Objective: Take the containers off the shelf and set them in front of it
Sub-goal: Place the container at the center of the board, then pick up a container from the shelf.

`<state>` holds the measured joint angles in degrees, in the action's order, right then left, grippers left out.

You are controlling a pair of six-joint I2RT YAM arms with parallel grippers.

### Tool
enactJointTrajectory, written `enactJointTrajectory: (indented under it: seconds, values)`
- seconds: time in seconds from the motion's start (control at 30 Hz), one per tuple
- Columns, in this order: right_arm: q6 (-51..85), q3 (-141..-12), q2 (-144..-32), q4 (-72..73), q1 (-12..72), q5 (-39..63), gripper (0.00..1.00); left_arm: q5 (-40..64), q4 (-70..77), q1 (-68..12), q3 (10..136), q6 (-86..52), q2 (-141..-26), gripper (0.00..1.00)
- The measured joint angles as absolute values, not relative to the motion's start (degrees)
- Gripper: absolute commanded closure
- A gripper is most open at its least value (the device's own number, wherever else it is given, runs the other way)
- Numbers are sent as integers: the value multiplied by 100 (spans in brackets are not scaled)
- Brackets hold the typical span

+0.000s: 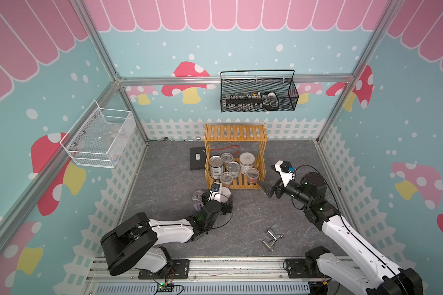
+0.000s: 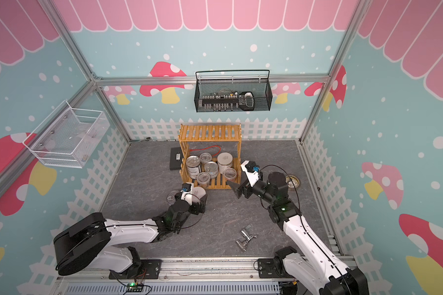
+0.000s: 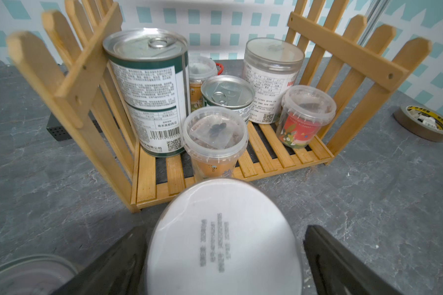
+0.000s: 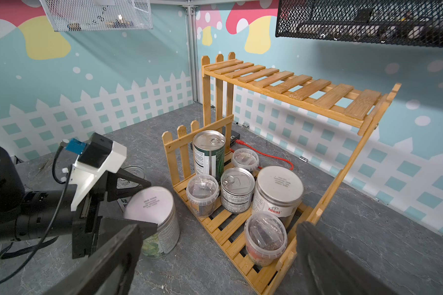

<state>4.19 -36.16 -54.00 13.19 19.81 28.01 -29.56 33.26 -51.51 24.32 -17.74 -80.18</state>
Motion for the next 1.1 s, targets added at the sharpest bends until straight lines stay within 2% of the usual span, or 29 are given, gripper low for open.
enactJointTrajectory:
  seconds: [0.37, 0.6, 0.8, 1.1]
  values:
    - [972, -3667, -6062, 1315, 2381, 2473, 1, -2683, 2121, -5043, 2910, -1557, -6781, 1]
    - [1339, -4195, -6827, 1234, 3225, 1660, 1, -1765, 1264, -4042, 3548, -1391, -6344, 1]
    - [1817, -4825, -7717, 1068, 3597, 1146, 1, -934, 819, -3216, 3868, -1345, -6239, 1]
    - [2377, -6136, -9247, 504, 3953, 617, 1, -447, 537, -2904, 3870, -1350, -6180, 1]
